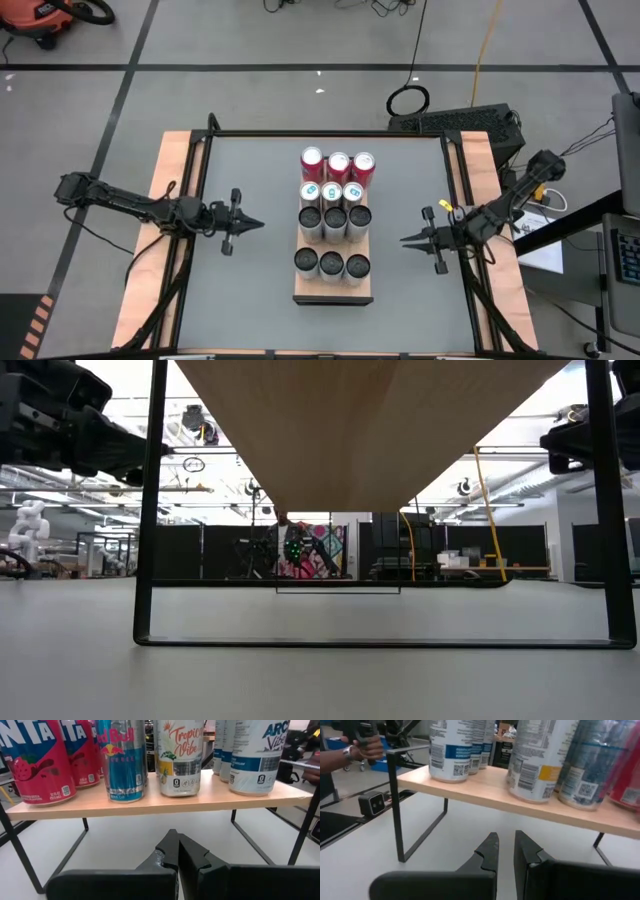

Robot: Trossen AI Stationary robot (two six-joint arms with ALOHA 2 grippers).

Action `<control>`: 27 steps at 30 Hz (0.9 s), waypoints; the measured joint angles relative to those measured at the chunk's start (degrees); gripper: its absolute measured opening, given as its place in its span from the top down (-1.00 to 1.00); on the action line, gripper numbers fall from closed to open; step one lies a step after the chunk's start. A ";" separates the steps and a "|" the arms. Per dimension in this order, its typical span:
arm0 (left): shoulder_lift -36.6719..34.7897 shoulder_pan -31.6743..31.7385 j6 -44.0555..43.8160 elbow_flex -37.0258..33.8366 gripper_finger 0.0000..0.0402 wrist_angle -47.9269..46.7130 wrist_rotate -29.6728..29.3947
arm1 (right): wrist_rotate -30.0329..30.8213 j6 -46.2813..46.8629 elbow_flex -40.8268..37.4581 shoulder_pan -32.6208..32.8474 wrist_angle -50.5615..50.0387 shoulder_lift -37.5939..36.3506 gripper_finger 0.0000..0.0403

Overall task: Place canned beverage on shelf
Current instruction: Return to Home Position

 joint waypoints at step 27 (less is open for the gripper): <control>-0.16 0.01 -0.85 -0.04 0.99 0.10 0.65 | -20.95 -4.88 -0.09 -18.98 -9.83 -18.45 1.00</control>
